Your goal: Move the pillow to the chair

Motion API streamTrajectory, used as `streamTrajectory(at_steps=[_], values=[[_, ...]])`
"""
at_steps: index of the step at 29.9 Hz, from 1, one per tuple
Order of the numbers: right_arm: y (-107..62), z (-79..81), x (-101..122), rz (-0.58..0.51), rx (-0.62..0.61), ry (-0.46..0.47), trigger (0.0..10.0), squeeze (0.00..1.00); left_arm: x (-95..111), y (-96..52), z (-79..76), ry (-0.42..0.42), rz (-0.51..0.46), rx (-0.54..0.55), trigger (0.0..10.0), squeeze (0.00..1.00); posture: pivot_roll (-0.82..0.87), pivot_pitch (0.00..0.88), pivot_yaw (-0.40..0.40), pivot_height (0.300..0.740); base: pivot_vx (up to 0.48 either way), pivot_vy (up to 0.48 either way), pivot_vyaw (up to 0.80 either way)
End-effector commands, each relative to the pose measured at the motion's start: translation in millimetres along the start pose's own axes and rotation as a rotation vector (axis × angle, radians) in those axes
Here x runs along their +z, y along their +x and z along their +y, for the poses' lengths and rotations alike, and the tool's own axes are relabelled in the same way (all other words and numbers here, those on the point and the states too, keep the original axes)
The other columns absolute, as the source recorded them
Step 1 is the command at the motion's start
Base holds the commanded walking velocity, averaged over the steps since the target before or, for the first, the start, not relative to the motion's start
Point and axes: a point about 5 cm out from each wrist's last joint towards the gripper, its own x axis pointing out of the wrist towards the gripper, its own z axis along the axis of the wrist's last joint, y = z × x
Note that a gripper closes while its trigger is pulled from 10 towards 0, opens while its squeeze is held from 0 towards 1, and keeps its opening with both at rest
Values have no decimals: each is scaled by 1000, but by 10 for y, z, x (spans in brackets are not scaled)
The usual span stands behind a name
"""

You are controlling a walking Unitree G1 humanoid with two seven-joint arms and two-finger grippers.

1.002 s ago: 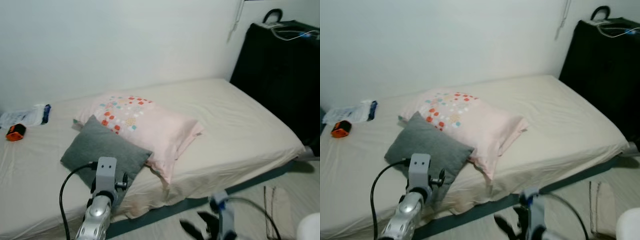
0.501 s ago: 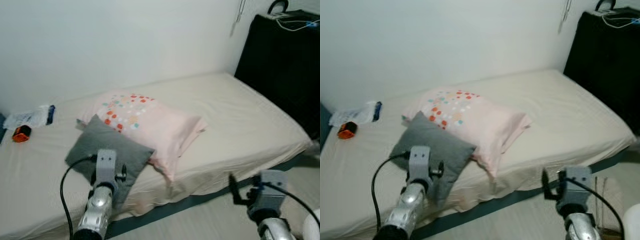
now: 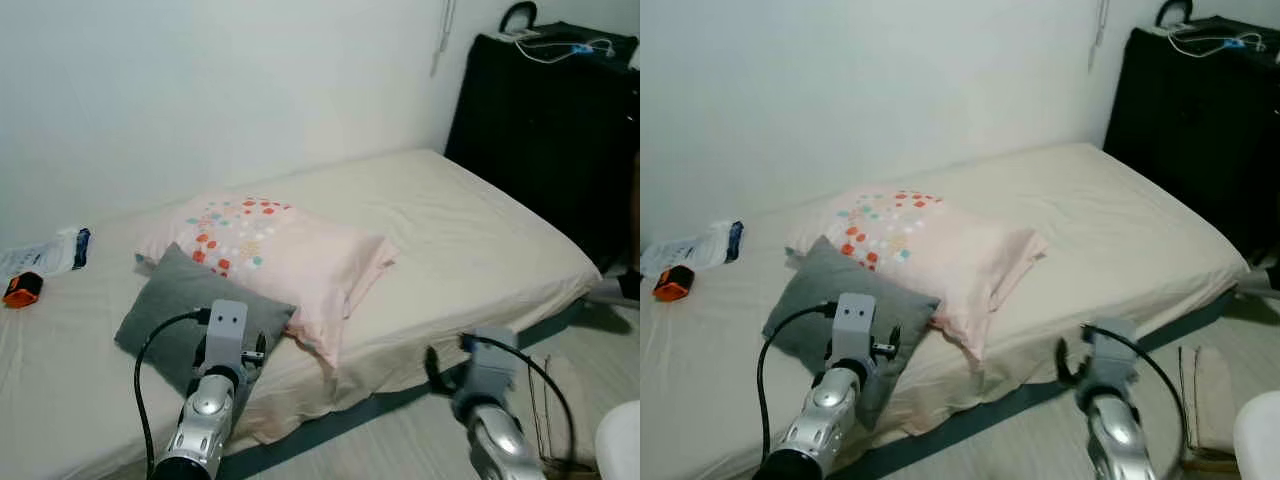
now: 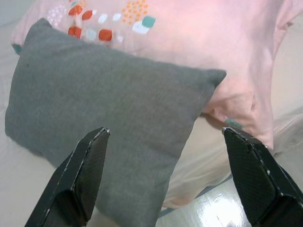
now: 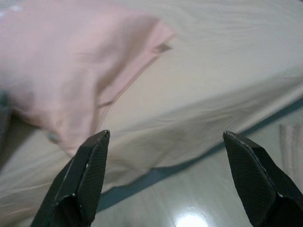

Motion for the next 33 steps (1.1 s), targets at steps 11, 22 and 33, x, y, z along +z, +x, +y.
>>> streamTrajectory(at_steps=[11, 22, 33], values=[[145, 213, -159, 78, -58, -12, 10000, 0, -43, 9, 18, 24, -9, -14, 10000, 0, -80, 0, 23, 720, 0, 0, 0], [202, 245, -212, 96, -52, 75, 10000, 0, -71, -12, 107, -11, -24, -22, 10000, 0, -86, 0, 36, 720, 0, 0, 0], [243, 416, -266, 143, 48, 101, 10000, 0, -66, -10, 31, -4, -29, -37, 10000, 0, -92, 0, 37, 720, 0, 0, 0]])
